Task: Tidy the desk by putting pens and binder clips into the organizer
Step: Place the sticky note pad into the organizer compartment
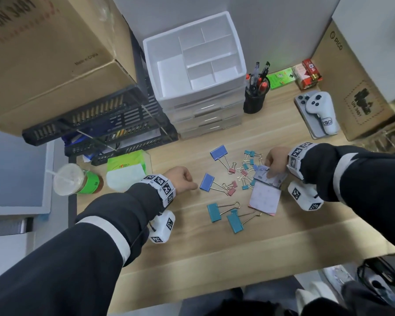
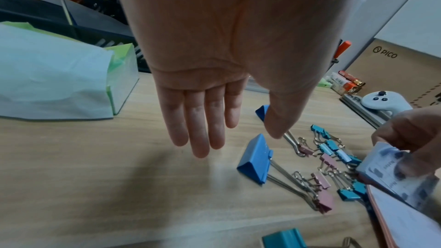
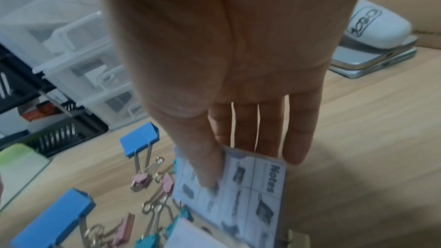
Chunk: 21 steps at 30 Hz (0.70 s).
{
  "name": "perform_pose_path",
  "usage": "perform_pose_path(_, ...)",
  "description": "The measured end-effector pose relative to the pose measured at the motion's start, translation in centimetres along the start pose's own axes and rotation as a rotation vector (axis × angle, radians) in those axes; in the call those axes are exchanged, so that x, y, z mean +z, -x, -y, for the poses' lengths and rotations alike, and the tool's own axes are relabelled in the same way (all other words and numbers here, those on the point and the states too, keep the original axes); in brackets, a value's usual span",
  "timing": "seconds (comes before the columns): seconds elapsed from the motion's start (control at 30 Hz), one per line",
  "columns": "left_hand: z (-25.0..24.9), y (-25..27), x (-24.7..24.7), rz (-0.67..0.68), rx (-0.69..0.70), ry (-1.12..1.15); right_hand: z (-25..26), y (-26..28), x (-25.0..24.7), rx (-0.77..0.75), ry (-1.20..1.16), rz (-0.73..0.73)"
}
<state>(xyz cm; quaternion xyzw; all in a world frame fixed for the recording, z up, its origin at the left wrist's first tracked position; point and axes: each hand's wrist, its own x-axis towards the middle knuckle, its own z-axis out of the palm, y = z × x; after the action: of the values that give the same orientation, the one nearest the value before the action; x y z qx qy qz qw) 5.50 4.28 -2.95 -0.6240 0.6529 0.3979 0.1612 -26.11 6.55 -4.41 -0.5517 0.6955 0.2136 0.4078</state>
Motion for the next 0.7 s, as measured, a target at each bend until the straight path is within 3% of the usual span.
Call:
perform_pose_path(0.33, -1.2, 0.2, -0.2, -0.006, 0.042, 0.005, 0.6, 2.4, 2.0, -0.085, -0.024, 0.170)
perform_pose_path(0.47, -0.6, 0.2, 0.6, 0.015, 0.040, 0.007, 1.3, 2.2, 3.4, -0.079, 0.091, 0.102)
perform_pose_path(0.7, -0.3, 0.4, 1.3, 0.042, 0.034, 0.009, 1.6, 2.0, 3.5, -0.055, 0.044, 0.083)
